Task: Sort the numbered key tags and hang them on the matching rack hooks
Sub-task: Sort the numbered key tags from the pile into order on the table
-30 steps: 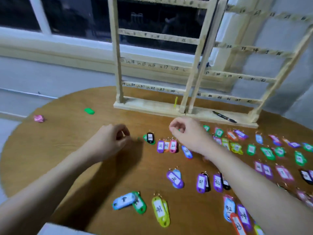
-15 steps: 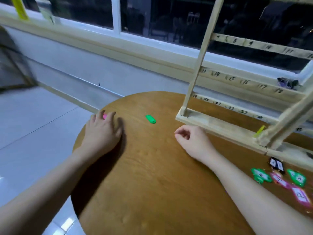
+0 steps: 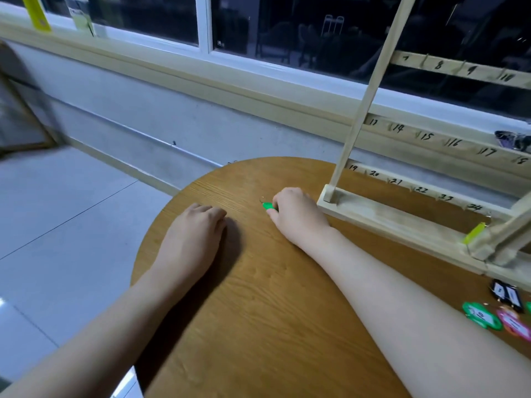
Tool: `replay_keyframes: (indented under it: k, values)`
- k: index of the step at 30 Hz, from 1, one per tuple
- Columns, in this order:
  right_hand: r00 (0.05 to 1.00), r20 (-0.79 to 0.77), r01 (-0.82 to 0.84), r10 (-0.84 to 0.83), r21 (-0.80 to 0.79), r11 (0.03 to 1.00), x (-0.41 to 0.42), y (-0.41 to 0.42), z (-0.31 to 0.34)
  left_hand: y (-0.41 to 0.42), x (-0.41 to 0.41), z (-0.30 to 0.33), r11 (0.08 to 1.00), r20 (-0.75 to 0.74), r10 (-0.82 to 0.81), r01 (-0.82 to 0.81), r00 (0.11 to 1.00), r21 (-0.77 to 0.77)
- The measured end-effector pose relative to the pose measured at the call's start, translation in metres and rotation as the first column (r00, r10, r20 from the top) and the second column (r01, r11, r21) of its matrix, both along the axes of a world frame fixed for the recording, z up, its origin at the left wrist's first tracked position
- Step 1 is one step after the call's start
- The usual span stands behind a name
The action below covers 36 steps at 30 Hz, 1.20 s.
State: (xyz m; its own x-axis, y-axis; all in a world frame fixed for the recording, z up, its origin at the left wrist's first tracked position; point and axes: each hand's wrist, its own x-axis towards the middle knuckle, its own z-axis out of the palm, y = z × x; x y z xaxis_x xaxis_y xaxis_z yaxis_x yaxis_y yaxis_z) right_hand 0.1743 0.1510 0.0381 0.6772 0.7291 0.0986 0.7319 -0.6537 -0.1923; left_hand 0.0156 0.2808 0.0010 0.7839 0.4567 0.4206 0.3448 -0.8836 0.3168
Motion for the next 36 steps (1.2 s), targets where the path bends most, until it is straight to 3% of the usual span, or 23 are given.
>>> replay_keyframes:
  k: [3,5,8,10,15,22,27,36]
  values:
    - [1.000,-0.012,0.020,-0.021,-0.043,0.999,-0.002,-0.010,0.010,-0.005,0.000,0.002,0.999,0.037,-0.030,0.029,0.999,0.025]
    - [0.967,-0.240,0.104,-0.087,0.061,0.993,-0.002,-0.022,0.013,-0.009,-0.002,0.005,1.000,0.062,-0.029,0.028,0.998,0.012]
    - [0.706,-0.707,0.323,-0.037,0.275,0.906,-0.008,-0.052,0.016,-0.022,-0.006,0.010,0.991,0.136,-0.002,0.020,0.991,-0.135]
    - [0.623,-0.781,0.372,0.055,0.357,0.857,-0.015,-0.074,0.020,-0.035,-0.011,0.018,0.948,0.216,0.013,0.057,0.976,-0.314]
    - [0.547,-0.823,0.448,0.155,0.444,0.776,-0.035,-0.123,0.038,-0.078,-0.022,0.054,0.680,0.284,-0.069,0.253,0.956,-0.688]
    - [0.714,-0.689,0.344,0.126,0.502,0.793,-0.062,-0.198,0.058,-0.139,-0.025,0.087,0.463,0.363,-0.171,0.400,0.916,-0.791]
    - [0.788,-0.608,0.330,0.099,0.553,0.765,-0.076,-0.262,0.066,-0.186,-0.024,0.107,0.411,0.401,-0.294,0.494,0.868,-0.767]
    - [0.796,-0.605,0.396,-0.004,0.516,0.760,-0.103,-0.382,0.063,-0.276,-0.012,0.115,0.403,0.340,-0.529,0.582,0.778,-0.706]
